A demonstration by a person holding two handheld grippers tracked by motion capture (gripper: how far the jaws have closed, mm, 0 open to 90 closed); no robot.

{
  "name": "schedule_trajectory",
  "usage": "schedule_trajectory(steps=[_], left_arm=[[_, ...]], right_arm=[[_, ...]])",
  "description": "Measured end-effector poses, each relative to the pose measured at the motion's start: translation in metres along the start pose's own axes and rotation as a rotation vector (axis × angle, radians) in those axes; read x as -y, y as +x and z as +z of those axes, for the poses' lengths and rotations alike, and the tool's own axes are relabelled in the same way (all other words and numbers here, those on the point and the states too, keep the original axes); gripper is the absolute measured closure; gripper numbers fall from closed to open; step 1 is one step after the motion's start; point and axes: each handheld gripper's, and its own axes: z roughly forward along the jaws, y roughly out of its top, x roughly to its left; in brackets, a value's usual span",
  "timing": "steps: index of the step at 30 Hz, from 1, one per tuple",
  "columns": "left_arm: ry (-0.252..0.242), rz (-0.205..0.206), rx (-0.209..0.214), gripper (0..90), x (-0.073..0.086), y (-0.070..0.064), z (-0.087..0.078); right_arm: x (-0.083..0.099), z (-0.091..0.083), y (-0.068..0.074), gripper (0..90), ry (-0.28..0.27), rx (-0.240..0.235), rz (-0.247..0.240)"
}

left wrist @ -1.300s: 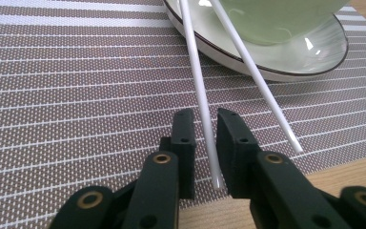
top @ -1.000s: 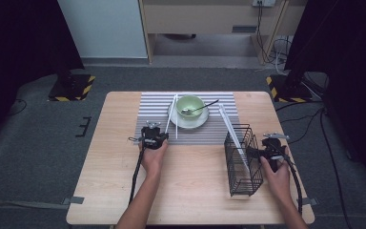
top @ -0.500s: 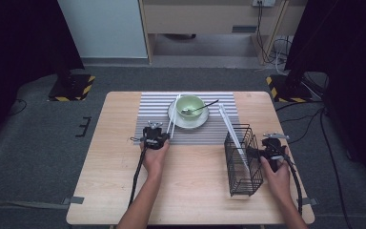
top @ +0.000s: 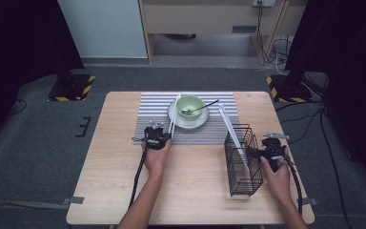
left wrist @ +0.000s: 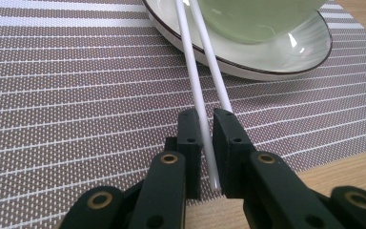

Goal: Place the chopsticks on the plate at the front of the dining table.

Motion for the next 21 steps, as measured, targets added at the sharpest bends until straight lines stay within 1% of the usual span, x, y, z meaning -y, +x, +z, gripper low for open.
schedule_trajectory(steps=[14,21], left_arm=[[-0.003,-0.005,0.012,81.1,-0.0017,0.0026,0.0027],[-0.001,0.002,0.016,79.9,-0.0008,-0.0016,0.0034]], right_arm=[[0.0,0.0,0.0,2.0,0.0,0.0,0.0],[0.0,0.0,0.0,2.0,0.0,0.0,0.0]])
